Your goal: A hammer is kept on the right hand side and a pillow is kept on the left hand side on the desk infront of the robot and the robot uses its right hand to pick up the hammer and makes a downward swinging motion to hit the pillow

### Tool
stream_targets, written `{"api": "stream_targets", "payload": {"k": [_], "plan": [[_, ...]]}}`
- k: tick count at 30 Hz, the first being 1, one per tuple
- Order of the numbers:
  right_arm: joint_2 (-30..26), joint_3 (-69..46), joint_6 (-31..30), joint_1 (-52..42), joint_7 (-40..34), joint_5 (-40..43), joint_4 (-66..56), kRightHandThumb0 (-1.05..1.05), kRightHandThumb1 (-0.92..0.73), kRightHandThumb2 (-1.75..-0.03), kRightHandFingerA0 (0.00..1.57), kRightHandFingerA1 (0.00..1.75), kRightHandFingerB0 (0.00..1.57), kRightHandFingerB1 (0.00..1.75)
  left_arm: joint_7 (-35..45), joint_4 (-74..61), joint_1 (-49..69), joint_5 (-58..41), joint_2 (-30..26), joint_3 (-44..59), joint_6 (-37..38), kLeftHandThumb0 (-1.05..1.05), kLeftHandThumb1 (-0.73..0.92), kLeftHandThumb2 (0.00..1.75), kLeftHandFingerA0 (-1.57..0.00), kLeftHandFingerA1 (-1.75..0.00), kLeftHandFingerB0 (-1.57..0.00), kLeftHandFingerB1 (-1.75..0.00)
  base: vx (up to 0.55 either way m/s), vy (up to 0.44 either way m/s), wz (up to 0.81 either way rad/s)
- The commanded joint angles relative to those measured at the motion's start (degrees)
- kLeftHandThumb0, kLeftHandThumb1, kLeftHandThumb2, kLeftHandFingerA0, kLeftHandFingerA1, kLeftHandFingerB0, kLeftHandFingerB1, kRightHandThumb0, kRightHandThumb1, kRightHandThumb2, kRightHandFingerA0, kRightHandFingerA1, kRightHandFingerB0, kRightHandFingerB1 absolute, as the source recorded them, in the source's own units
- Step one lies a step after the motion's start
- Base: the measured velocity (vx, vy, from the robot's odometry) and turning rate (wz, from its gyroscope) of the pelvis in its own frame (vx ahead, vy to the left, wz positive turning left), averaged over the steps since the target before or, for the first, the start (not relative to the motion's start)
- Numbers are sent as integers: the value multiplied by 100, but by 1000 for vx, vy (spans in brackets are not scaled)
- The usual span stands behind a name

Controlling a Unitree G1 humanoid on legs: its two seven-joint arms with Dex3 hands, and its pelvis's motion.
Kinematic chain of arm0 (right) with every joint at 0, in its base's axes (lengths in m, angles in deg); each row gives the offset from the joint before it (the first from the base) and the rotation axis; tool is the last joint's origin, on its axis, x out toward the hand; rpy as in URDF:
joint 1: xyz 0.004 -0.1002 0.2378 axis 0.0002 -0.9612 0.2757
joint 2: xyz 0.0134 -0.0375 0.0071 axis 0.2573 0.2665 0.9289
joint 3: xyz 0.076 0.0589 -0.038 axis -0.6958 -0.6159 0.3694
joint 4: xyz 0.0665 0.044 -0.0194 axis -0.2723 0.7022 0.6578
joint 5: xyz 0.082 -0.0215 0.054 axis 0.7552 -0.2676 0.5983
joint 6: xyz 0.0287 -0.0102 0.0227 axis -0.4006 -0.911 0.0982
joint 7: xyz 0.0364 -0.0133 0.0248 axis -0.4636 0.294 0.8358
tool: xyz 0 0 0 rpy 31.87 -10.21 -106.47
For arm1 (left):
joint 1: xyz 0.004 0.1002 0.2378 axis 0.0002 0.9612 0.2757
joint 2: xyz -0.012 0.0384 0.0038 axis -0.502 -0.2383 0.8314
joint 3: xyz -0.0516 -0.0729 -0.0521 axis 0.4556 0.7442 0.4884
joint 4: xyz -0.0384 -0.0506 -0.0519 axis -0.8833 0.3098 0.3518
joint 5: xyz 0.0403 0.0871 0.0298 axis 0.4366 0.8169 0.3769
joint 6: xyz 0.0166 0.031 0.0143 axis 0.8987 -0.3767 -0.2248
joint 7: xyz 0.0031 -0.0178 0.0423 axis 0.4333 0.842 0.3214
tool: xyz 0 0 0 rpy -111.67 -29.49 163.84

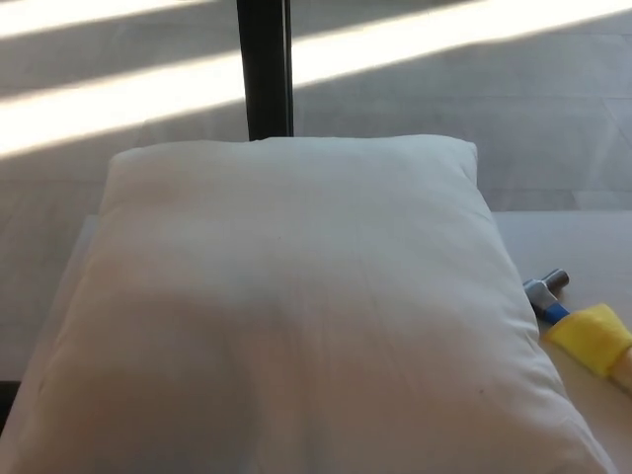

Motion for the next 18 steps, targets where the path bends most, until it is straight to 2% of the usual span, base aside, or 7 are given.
{"api": "stream_targets", "payload": {"k": [1, 4, 5, 6, 7, 14, 18], "plan": [[7, -825, -779, 129, 493, 1205, -160, -46, -71, -62, 21, 40, 12, 27, -17, 84, -2, -234, -132, 152, 156, -58, 64, 59, -56, -66, -66, -55, 0, 0, 0], [30, -1347, -1467, 207, 38, 1584, -584, -50, -70, -62, 17, 34, 11, 26, -52, 117, 2, -162, -140, 93, 212, -57, 66, 60, -59, -66, -65, -55, 0, 0, 0], [-48, -1651, -1695, 374, -229, 1790, -661, -31, -60, -108, 1, 51, 0, 49, -45, 150, -35, -174, -144, 103, 165, -57, 65, 60, -51, -61, -71, -56, 0, 0, 0], [-173, -2053, -1715, 609, -454, 2096, -658, -58, -57, -87, 0, 15, 0, 15, -20, 177, -57, -191, -144, 119, 154, -57, 65, 60, -60, -62, -73, -55, 0, 0, 0], [-233, -2236, -1639, 737, -547, 2207, -655, -47, -82, -64, 0, 14, 0, 13, -16, 201, -67, -200, -141, 134, 168, -58, 64, 60, -64, -64, -76, -57, 0, 0, 0], [-666, -2761, -1760, 1940, -1135, 2231, -1274, -59, -50, -80, 0, 9, 0, 10, -9, 208, -84, -271, -113, 212, 187, -57, 64, 59, -63, -64, -68, -54, 0, 0, 0], [-681, -2584, -1854, 2656, -1226, 2084, -2402, -70, -56, -86, 0, 9, 2, 17, 59, 198, -59, -293, -112, 229, 204, -57, 64, 59, -55, -64, -72, -59, 0, 0, 0]]}}
